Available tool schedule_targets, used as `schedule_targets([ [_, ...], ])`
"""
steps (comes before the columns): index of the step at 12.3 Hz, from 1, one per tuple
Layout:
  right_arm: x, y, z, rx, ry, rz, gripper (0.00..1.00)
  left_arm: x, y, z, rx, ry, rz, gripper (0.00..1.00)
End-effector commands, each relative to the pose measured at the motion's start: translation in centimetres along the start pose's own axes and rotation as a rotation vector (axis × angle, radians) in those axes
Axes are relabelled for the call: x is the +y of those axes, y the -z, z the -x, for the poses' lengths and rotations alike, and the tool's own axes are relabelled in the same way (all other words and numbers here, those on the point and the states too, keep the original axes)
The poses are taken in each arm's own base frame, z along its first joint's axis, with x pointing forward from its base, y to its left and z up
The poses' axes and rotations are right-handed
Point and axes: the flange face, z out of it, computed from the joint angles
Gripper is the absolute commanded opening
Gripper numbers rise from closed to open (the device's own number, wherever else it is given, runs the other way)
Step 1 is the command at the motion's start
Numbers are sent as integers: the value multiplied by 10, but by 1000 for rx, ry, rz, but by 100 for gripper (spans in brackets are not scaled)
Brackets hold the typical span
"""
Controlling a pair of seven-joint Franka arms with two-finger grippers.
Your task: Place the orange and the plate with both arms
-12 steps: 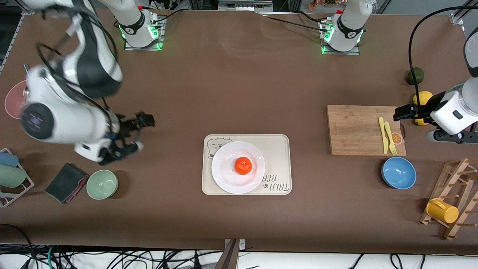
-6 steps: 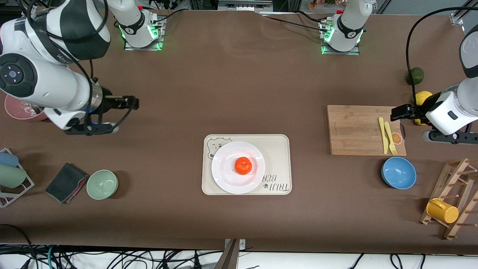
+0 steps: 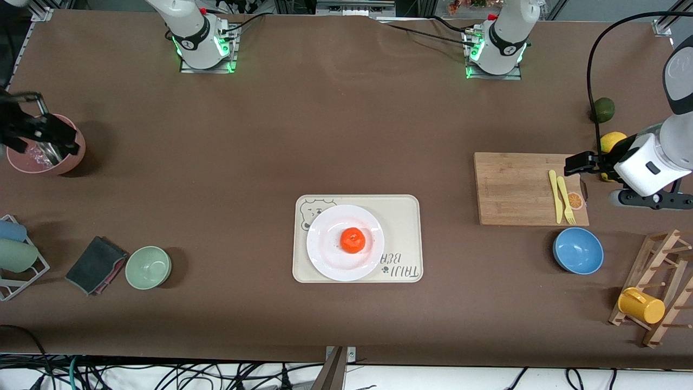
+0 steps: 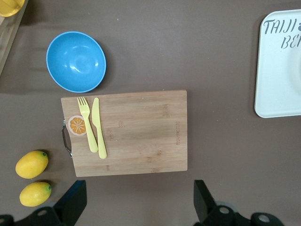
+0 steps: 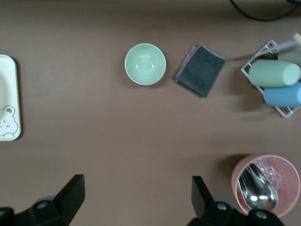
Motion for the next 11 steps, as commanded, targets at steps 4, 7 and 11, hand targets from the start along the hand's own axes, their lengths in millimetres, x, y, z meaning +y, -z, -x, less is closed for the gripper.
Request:
schedule_targets([
  [4,-18,-35,-3,-67,30,-36,100,2,2,2,0,2,16,100],
  [7,-19,-42,0,-99,32,-29,100,2,2,2,0,2,16,100],
  [11,-9,-46,7,-159,18,-33,100,2,2,2,0,4,16,100],
])
